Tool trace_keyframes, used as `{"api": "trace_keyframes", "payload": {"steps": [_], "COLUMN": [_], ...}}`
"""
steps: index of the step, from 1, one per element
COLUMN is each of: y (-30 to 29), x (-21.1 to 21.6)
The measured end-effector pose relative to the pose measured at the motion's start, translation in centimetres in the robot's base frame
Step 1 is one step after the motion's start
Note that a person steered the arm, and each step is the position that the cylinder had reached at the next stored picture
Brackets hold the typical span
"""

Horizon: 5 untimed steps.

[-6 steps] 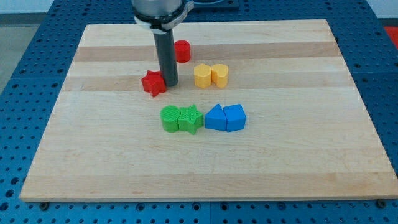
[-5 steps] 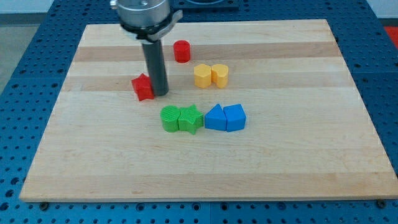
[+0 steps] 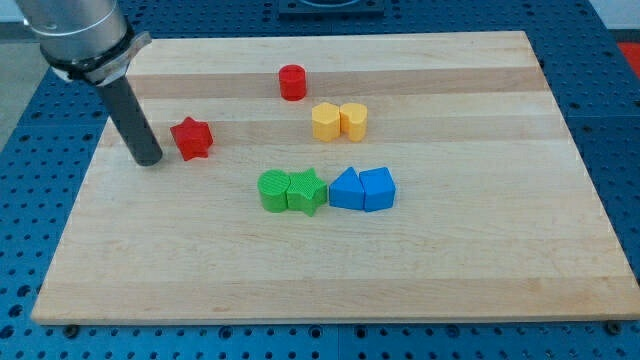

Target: Move the red star right and up a bit

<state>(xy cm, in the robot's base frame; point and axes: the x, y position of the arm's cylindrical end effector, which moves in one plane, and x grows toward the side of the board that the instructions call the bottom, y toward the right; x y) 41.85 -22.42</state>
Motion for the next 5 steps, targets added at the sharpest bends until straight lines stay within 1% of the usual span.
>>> {"api": "trace_keyframes", "payload": {"steps": [1,3,5], "y": [2.0,5.5,8.0], "x": [-1.0,0.2,0.2]}}
